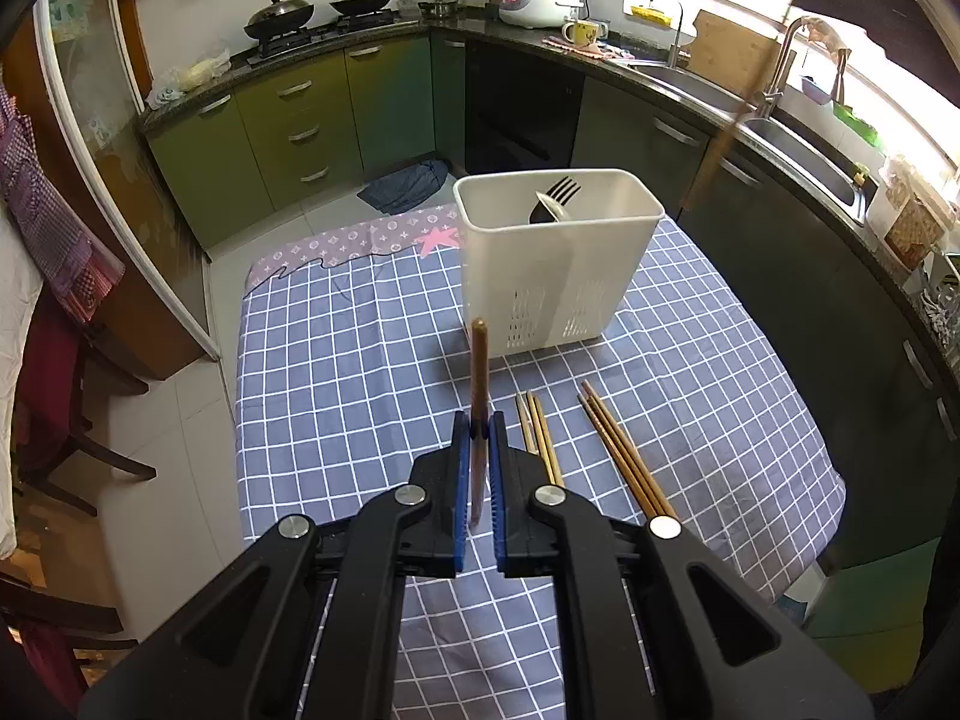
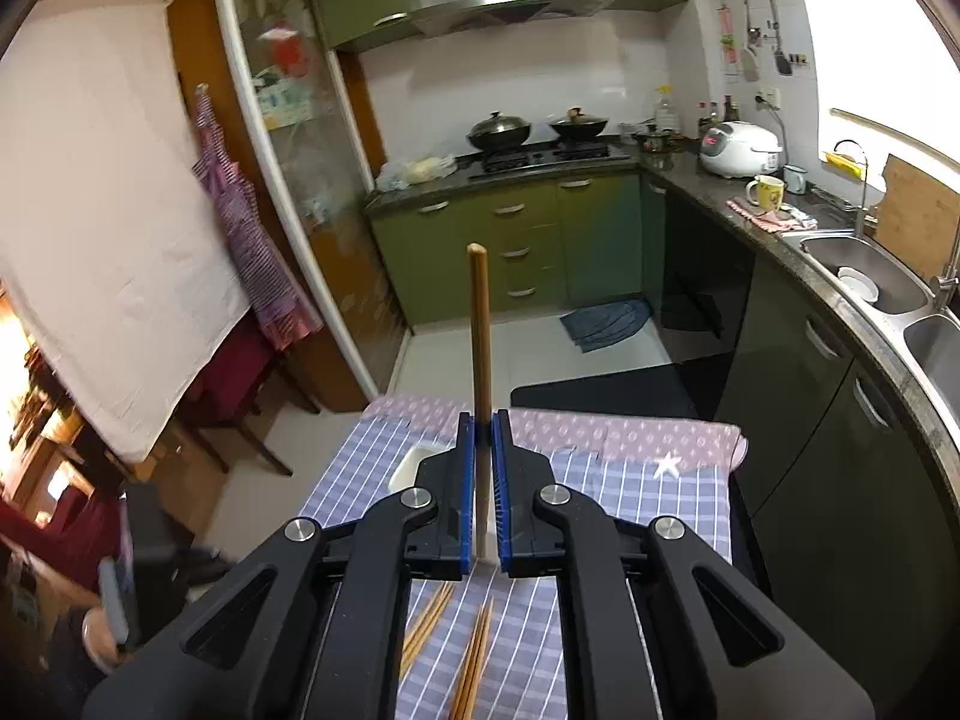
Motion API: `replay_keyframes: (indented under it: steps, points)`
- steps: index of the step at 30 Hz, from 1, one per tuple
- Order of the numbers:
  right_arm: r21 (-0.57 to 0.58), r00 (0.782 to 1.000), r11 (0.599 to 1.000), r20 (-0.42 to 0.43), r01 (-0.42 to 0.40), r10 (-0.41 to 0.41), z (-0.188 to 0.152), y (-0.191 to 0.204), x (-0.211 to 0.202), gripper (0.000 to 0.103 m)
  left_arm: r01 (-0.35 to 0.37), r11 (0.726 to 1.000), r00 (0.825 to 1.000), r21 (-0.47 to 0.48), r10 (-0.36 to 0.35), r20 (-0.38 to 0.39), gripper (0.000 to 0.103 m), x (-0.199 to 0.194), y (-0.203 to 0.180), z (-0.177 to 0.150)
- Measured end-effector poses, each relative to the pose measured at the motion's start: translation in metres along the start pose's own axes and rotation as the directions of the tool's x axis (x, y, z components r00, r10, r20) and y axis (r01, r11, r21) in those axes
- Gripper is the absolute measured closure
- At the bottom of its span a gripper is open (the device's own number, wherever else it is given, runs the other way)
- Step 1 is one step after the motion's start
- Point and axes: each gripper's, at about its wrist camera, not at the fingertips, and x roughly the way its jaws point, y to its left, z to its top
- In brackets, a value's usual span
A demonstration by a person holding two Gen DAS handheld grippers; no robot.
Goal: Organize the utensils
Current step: 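Lift the chopstick into the caddy and open the right tool while the left tool carries its chopstick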
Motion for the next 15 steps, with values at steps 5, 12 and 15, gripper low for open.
replay_keyframes:
  steps: [5, 12, 15]
  points:
    - [0.009, 0.998, 0.999, -0.058, 0.032, -0.032, 0.006, -0.004, 0.050, 0.096, 0.003, 1.000, 1.000, -0.004, -0.003, 0.010, 0.097, -0.004, 0.002, 0.003]
    - [0.001, 0.981, 0.998, -0.187, 0.058, -0.057, -0.031, -0.011, 0.121, 0.096, 0.012, 1.000, 0.999, -0.010, -0.012, 0.049, 0.097, -0.020, 0.004, 0.019]
    - [-0.007, 0.971, 0.998, -0.231, 0.063, -0.063, -0.046, -0.014, 0.140, 0.096, 0.013, 1.000, 0.996, -0.007, -0.012, 0.088, 0.097, -0.035, 0.001, 0.030]
